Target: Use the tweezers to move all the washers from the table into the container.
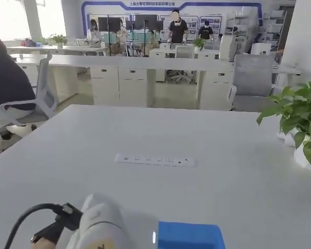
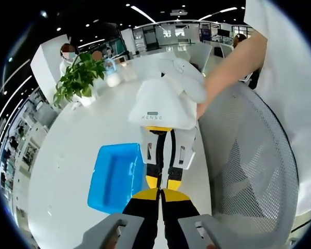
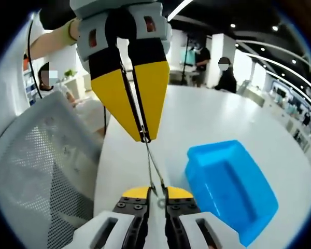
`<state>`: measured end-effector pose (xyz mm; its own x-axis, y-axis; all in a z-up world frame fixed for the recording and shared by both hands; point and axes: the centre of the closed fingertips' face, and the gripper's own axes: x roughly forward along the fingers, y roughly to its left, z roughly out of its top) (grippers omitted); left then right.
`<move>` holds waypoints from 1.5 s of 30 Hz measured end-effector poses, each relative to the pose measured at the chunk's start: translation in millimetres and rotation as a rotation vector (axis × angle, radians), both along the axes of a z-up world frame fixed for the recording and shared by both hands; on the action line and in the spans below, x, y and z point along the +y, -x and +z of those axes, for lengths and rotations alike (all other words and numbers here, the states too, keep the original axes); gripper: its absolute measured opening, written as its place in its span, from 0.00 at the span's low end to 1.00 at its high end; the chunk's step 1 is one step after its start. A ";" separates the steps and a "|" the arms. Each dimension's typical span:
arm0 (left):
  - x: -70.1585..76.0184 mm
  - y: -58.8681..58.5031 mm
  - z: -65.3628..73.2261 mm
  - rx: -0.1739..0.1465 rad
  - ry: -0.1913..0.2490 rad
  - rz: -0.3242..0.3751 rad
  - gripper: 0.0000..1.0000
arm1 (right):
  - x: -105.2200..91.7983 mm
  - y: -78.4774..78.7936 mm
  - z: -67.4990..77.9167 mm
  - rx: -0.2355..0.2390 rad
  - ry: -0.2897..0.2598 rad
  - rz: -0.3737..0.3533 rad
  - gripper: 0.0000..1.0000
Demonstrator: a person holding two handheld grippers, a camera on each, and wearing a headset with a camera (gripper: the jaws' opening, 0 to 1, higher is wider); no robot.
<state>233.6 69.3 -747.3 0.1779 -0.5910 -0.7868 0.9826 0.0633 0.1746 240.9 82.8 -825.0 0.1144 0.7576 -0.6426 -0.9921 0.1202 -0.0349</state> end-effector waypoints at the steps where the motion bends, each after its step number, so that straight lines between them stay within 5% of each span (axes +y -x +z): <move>1: -0.1 0.7 0.4 0.000 -0.001 -0.007 0.00 | 0.0 0.6 0.6 -0.002 -0.002 0.001 0.08; 6: -2.8 5.3 1.6 0.012 0.006 -0.058 0.00 | 2.5 1.5 0.9 -0.027 0.000 0.005 0.15; 10: -4.0 3.5 -0.3 0.013 -0.002 -0.075 0.00 | 4.2 0.6 0.4 -0.041 -0.001 0.015 0.08; 21: -4.5 -2.5 -7.2 0.044 -0.020 -0.089 0.00 | -0.7 0.1 -6.8 -0.039 0.025 0.006 0.07; 26: -4.9 -6.4 -6.0 0.082 -0.010 -0.076 0.00 | -0.7 -1.2 -6.5 0.006 0.006 -0.011 0.07; 29: -5.9 -9.5 -5.7 0.111 -0.009 -0.058 0.00 | 5.5 5.4 2.1 0.126 -0.042 -0.036 0.15; 33: -4.5 -12.0 -9.3 0.136 -0.031 -0.052 0.00 | 7.1 0.0 13.2 0.070 -0.036 -0.023 0.14; 36: -3.8 -11.2 -11.9 0.145 -0.052 -0.055 0.00 | 5.8 -3.3 10.2 0.080 -0.022 -0.036 0.06; 38: -5.8 -10.7 -11.4 0.158 -0.033 -0.030 0.00 | 3.2 -3.2 8.7 0.083 -0.017 -0.029 0.04; 41: -9.6 -15.1 -6.6 0.134 0.053 0.009 0.00 | 1.2 -5.4 8.8 0.099 -0.016 -0.050 0.03; 43: -5.8 -16.2 -4.2 0.149 0.102 0.086 0.04 | 1.4 -6.2 8.4 0.106 -0.016 -0.063 0.03; 45: 0.6 -20.2 -0.5 0.123 0.159 0.161 0.12 | 1.8 -7.7 8.7 0.108 -0.021 -0.082 0.02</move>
<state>253.8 69.9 -747.8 0.1882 -0.6808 -0.7079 0.9709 0.2374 0.0298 248.5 84.6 -816.4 0.1075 0.7622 -0.6383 -0.9767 0.2010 0.0755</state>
